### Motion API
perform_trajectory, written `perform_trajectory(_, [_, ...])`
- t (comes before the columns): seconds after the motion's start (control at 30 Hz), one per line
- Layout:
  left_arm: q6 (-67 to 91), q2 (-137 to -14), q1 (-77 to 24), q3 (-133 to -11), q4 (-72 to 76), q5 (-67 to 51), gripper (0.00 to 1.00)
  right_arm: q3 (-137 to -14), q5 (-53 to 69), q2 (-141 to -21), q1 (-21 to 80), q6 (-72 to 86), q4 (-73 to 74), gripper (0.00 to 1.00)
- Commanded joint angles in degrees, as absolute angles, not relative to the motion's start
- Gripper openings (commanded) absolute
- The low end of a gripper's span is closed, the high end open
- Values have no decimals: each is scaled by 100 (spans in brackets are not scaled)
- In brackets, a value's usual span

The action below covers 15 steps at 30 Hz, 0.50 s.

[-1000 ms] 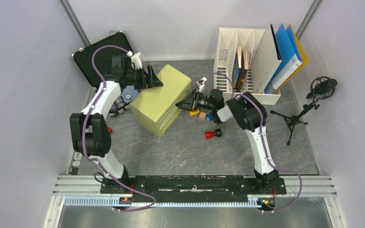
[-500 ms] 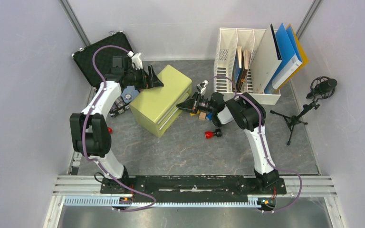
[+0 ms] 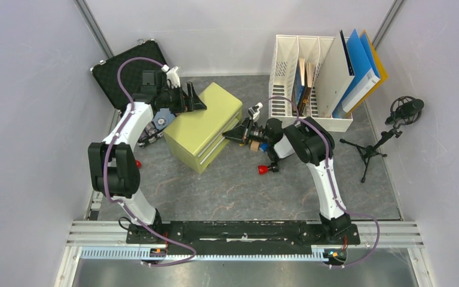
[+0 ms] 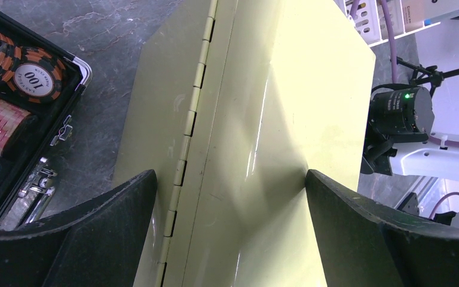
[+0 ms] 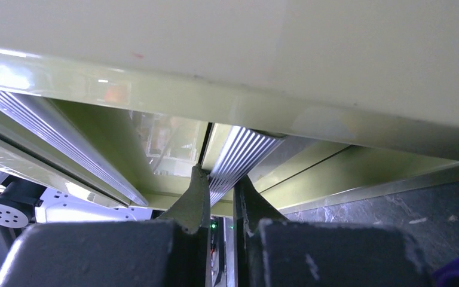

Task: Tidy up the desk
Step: Open the drawer in the storage box.

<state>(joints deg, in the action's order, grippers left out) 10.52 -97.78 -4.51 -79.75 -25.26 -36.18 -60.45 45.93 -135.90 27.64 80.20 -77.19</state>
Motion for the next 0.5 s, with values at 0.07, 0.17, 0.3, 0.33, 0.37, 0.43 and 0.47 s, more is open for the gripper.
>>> perform_trajectory(0.07, [872,-10063,-510,-7814,-2920,-3006,98,-5771,4922,-13204,2772,7368,-8192,0])
perform_trajectory(0.17, [890,-10081,-510,-7814,-2928,-2958,98,-5723,4957,-13177,2776,7348,-8216,0])
perform_trajectory(0.3, [921,-10117,-510,-7814,-2921,-2912,98,-5644,4992,-13157,2760,7350,-8288,0])
perform_trajectory(0.33, [923,-10124,-510,-7820,-2927,-2896,98,-5624,4992,-13145,2753,7350,-8301,0])
perform_trajectory(0.37, [923,-10125,-510,-7823,-2927,-2883,98,-5612,5000,-13136,2751,7340,-8312,0])
perform_trajectory(0.43, [923,-10130,-510,-7828,-2921,-2859,98,-5601,5023,-13123,2728,7321,-8314,0])
perform_trajectory(0.47, [923,-10127,-510,-7831,-2923,-2850,98,-5589,5040,-13116,2716,7294,-8323,0])
